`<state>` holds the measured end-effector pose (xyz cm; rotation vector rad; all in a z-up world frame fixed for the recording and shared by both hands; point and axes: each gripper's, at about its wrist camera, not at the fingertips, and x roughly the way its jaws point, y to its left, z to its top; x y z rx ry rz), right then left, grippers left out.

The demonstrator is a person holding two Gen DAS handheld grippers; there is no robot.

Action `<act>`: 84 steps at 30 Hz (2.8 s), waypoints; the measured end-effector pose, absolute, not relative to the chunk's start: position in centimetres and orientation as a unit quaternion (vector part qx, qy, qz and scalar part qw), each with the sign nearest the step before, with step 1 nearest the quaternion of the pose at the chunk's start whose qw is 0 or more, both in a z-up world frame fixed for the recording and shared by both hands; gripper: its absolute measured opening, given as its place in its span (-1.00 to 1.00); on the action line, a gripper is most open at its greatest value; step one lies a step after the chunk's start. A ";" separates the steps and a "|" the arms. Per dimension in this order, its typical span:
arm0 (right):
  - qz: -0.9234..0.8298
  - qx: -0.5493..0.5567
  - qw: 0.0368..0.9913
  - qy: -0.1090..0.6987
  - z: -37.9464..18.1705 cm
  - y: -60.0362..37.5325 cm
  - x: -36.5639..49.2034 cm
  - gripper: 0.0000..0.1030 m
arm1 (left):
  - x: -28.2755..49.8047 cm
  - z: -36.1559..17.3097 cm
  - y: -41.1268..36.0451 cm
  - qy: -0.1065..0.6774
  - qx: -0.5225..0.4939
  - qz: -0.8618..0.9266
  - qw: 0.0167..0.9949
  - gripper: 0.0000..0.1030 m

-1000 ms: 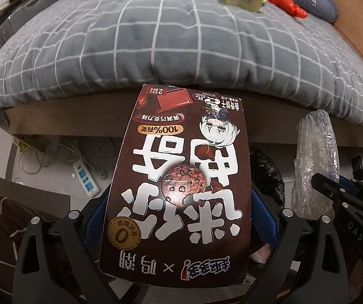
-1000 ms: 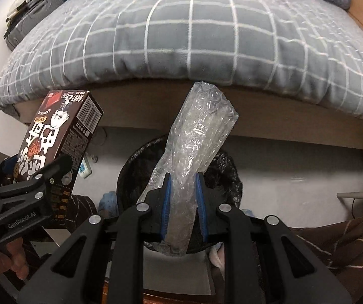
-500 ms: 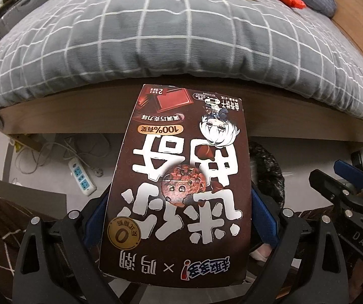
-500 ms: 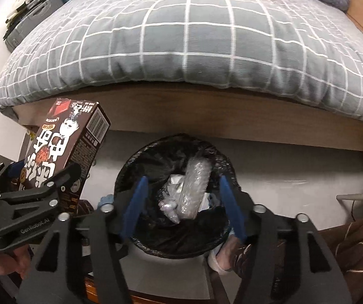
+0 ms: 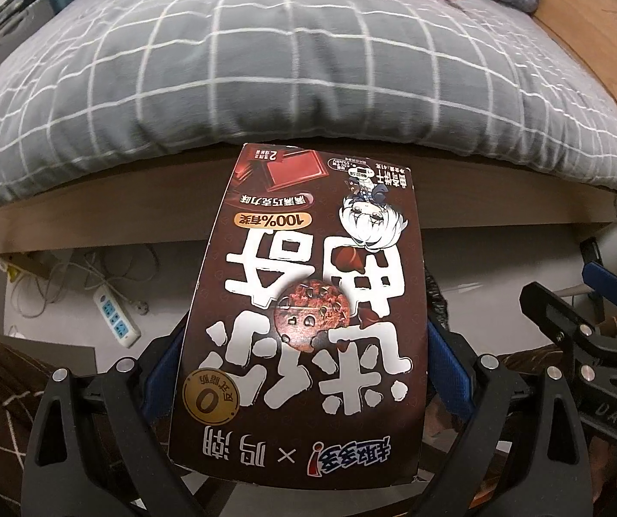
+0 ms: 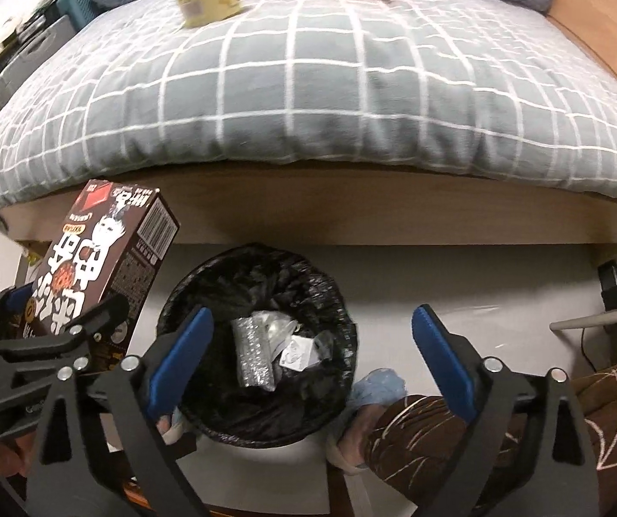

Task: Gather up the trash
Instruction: 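Open the left tool to drop the brown snack box into the bin, then move both open tools back toward the yogurt cup and red bag on the bed, then grasp the red plastic bag with the right tool while the left tool grasps the yogurt cup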

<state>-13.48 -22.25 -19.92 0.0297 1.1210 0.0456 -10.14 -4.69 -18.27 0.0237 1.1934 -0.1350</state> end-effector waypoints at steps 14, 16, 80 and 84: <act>0.004 0.031 0.861 0.508 -18.5 -23.8 -12.6 0.79 | -12.0 -18.0 -5.4 0.543 0.037 -0.046 0.838 0.89; -0.001 0.027 0.866 0.500 -18.0 -23.9 -12.4 0.79 | -12.1 -17.6 -5.3 0.538 0.036 -0.043 0.841 0.89; -0.022 -0.004 0.909 0.416 -11.3 -26.6 25.2 0.76 | 14.2 -10.5 -10.7 0.435 0.043 -0.062 0.897 0.85; -0.021 0.004 0.906 0.423 -11.8 -26.7 26.4 0.62 | 14.8 -10.8 -10.9 0.435 0.042 -0.062 0.897 0.74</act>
